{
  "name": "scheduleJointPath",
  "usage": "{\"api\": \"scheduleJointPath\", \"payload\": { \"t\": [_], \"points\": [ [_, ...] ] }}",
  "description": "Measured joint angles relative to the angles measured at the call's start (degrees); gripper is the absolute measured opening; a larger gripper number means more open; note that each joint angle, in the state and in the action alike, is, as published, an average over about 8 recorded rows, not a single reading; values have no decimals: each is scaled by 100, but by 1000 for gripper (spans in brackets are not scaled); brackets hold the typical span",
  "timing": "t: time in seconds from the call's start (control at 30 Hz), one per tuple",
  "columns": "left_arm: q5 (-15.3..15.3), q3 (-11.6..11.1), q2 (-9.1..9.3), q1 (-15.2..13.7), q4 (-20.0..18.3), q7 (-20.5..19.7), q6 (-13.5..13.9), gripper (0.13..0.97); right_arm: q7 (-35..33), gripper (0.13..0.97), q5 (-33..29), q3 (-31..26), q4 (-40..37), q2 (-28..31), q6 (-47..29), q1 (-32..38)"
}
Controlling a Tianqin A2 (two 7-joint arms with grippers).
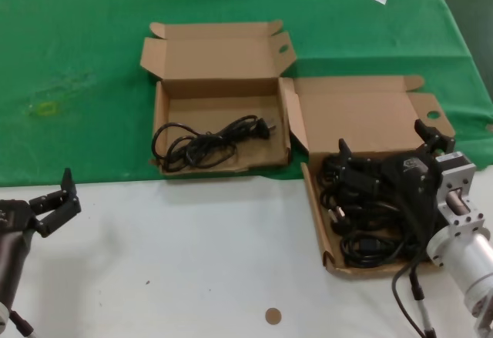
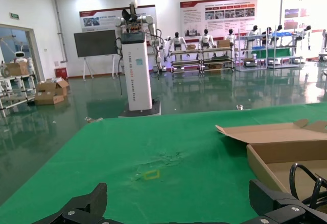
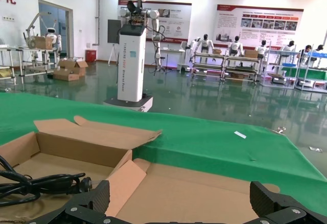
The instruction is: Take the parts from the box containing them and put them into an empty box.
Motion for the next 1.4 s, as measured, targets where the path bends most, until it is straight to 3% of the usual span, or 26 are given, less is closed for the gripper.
{"api": "scheduleJointPath", "payload": {
  "t": [1.4],
  "points": [
    [0, 0, 0, 0, 0, 1, 0, 966, 0, 966, 0, 0, 0, 0, 0, 0]
  ]
}}
